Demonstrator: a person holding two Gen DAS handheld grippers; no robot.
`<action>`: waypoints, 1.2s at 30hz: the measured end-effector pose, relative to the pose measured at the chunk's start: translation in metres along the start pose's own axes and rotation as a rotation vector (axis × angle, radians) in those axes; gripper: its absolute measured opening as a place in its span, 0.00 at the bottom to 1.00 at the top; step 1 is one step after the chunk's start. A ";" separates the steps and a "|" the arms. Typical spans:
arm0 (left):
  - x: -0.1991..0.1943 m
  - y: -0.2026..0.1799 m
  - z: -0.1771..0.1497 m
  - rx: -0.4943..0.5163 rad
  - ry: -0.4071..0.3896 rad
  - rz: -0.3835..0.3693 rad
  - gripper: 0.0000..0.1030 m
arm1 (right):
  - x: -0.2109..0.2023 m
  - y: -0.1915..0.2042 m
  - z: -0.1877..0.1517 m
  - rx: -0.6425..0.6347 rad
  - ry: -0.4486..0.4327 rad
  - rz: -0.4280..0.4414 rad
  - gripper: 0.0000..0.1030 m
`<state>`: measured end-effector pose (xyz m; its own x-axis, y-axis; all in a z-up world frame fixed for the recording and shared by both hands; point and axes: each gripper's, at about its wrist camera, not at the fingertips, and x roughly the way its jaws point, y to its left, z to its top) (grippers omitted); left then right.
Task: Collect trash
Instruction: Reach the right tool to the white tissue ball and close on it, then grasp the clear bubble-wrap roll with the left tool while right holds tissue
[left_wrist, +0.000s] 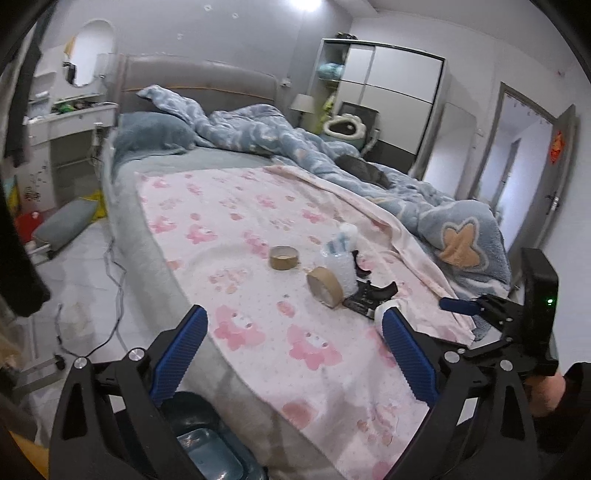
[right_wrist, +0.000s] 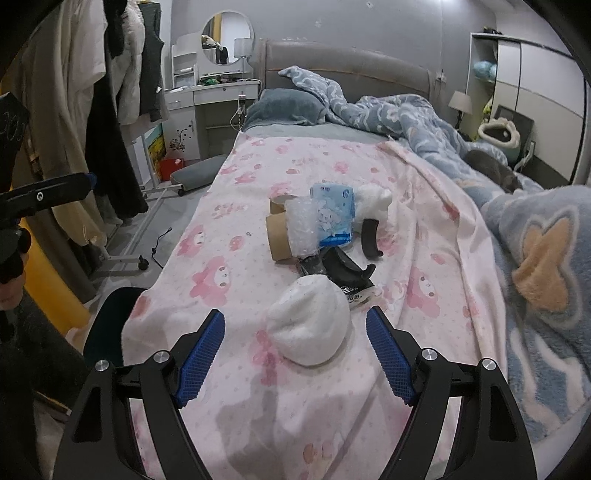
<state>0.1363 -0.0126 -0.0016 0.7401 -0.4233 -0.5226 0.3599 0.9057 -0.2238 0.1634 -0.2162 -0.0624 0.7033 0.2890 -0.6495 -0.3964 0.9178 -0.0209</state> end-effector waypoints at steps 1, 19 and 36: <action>0.004 0.000 0.001 0.007 0.003 -0.008 0.92 | 0.004 0.000 0.000 0.001 0.007 0.004 0.78; 0.104 -0.012 0.021 0.079 0.141 -0.160 0.86 | 0.057 -0.012 0.000 0.046 0.131 0.000 0.63; 0.176 -0.023 0.029 0.017 0.208 -0.212 0.76 | 0.040 -0.034 0.003 0.105 0.080 0.084 0.49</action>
<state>0.2750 -0.1086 -0.0642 0.5158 -0.5876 -0.6234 0.5051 0.7964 -0.3326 0.2064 -0.2348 -0.0855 0.6193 0.3473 -0.7042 -0.3854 0.9158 0.1127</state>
